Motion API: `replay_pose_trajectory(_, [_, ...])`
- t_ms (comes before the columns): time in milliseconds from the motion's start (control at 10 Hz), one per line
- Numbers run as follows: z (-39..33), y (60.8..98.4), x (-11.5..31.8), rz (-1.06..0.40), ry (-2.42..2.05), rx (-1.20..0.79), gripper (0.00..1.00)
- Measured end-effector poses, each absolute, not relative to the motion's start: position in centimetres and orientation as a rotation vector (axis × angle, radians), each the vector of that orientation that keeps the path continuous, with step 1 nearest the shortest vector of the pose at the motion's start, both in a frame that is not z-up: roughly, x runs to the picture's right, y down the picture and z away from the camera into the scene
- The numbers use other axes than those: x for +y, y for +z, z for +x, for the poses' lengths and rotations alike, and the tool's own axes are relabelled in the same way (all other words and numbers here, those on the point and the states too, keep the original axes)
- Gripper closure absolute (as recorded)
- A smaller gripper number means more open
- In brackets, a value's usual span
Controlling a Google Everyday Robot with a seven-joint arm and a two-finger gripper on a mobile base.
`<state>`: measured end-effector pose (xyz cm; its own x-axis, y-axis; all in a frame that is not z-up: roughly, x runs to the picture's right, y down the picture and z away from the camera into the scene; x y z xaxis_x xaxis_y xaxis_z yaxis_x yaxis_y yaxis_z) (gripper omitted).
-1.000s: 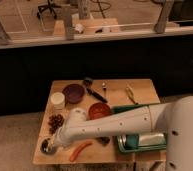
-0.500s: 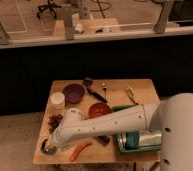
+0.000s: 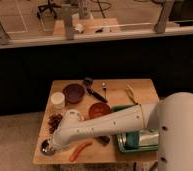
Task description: Stack cups on top of each other
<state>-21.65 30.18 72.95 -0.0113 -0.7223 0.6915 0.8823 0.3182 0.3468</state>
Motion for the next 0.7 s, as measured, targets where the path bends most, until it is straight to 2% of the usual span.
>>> replay_pose_trajectory(200, [-20.9,72.3,29.7,-0.216,-1.271,-0.918,0.97])
replay_pose_trajectory(700, [-17.2,70.8,25.7,-0.197,-1.182,-0.881,0.98])
